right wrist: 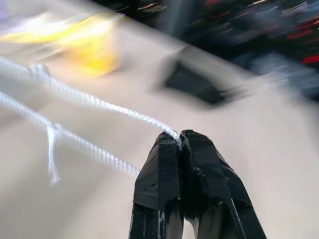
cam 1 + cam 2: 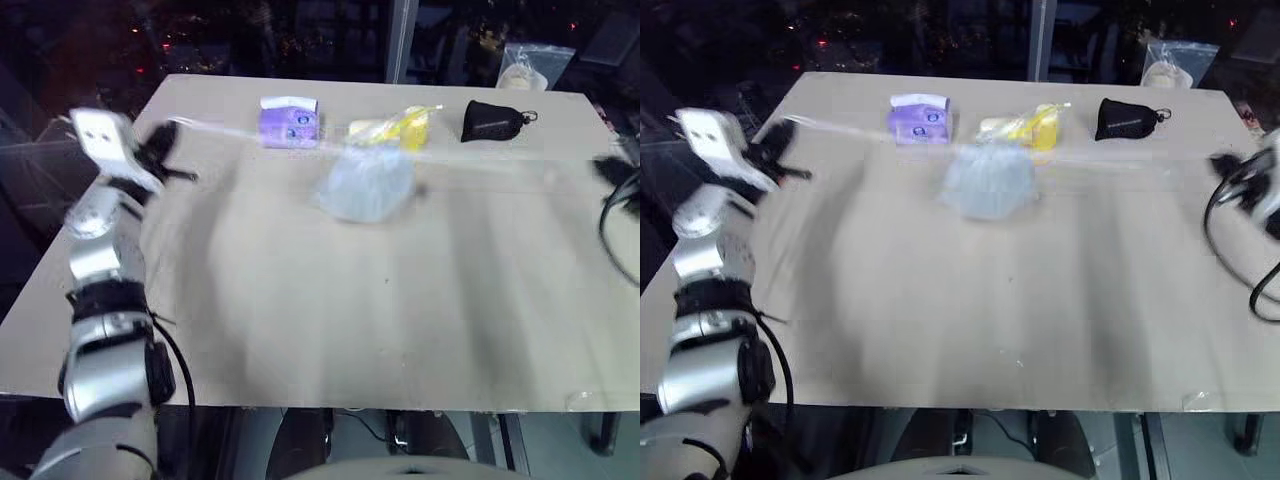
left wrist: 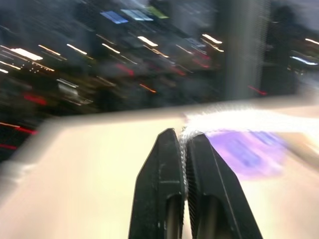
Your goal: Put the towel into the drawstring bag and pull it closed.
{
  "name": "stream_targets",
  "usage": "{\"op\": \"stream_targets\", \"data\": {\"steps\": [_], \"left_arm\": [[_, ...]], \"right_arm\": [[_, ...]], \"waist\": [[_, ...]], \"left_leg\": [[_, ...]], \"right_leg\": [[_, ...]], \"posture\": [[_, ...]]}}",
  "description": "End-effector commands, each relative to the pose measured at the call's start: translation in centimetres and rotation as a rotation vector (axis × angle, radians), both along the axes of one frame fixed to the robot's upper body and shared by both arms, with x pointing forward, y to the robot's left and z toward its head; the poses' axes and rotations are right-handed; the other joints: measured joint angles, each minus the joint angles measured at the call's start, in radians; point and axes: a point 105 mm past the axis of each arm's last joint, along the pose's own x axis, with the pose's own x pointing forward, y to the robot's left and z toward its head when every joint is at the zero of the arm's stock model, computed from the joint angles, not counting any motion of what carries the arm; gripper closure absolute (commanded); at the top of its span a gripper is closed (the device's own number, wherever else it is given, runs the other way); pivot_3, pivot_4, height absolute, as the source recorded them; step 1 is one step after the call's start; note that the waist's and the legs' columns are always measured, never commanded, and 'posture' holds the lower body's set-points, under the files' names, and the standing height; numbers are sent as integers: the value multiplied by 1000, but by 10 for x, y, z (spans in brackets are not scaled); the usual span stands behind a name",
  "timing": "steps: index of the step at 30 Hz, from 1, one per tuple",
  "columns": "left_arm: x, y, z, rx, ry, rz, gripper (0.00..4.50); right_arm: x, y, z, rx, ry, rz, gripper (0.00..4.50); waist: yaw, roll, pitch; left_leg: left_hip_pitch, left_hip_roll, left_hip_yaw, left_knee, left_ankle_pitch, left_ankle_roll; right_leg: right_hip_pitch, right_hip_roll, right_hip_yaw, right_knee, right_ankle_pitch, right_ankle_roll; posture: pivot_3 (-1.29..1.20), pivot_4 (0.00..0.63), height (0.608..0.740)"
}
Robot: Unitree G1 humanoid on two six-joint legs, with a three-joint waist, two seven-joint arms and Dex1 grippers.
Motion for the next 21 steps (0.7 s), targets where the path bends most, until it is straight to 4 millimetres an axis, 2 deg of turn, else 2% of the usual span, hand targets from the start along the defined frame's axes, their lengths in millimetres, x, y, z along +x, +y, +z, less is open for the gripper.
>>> {"op": "stream_targets", "data": {"steps": [1, 3, 4, 5, 8, 12, 13, 15, 17, 19, 21], "left_arm": [[-10, -45, -4, 83, 27, -139, 4459], [-22, -64, -24, 118, 90, -245, 4459], [-29, -71, -32, 123, 119, -298, 4500], [-35, -75, -38, 130, 141, -333, 3812], [-57, -76, -57, 170, 229, -440, 2512], [-82, -56, -63, 170, 316, -489, 479], [-92, -50, -67, 179, 348, -503, 51], [-106, -42, -69, 187, 384, -520, 51], [-117, -36, -64, 161, 359, -508, 51], [-124, -32, -59, 138, 328, -493, 51], [-130, -29, -50, 91, 288, -445, 51]], "right_arm": [[-8, 41, -9, -55, 11, 116, 4500], [-14, 57, -40, -142, 107, 172, 4500], [-20, 63, -57, -190, 160, 216, 3852], [-26, 68, -68, -214, 198, 245, 3512], [-38, 69, -84, -195, 241, 255, 2075], [-60, 63, -85, -135, 267, 277, 75], [-72, 62, -87, -117, 292, 302, 0], [-86, 62, -89, -104, 318, 329, 0], [-100, 65, -84, -89, 284, 347, 0], [-107, 67, -76, -55, 241, 342, 0], [-106, 66, -62, -32, 124, 267, 0]], "waist": [[0, -1, 1], [-3, -1, 0], [-3, -1, 0], [-3, -1, 0], [-4, -1, 0], [-3, -1, 0], [-3, -1, 0], [-2, -1, 0], [-1, 0, 0], [0, -1, 0], [1, -1, 0]], "left_leg": [[-1, 0, 0, 2, -2, 4], [0, 1, -2, 5, -2, 4], [0, 1, -2, 5, -2, 4], [3, 1, -2, 5, -2, 4], [11, 1, -1, 4, -3, 4], [14, 2, -4, 3, -3, 4], [14, 2, -4, 3, -3, 4], [14, 3, -5, 2, -3, 5], [14, 3, -6, 1, -3, 5], [15, 4, -6, 1, -3, 5], [15, 4, -6, 1, -3, 5]], "right_leg": [[0, 0, 0, 0, 0, 0], [0, 2, -1, 2, 1, -1], [1, 2, -1, 2, 2, -3], [3, 2, -1, 2, 2, -3], [10, 1, 1, 1, -1, -7], [11, 1, 2, 1, -1, -7], [11, 1, 2, 1, -1, -7], [11, 1, 1, 1, -1, -7], [11, -1, 1, 0, -2, -7], [12, -2, 0, 0, -2, -7], [12, -3, 0, 0, -2, -7]], "posture": [[0, 150, 740], [0, 150, 740], [0, 150, 740], [0, 150, 740], [0, 150, 740], [0, 150, 740], [0, 150, 740], [0, 150, 740], [0, 150, 740], [0, 150, 740], [0, 150, 740]]}}
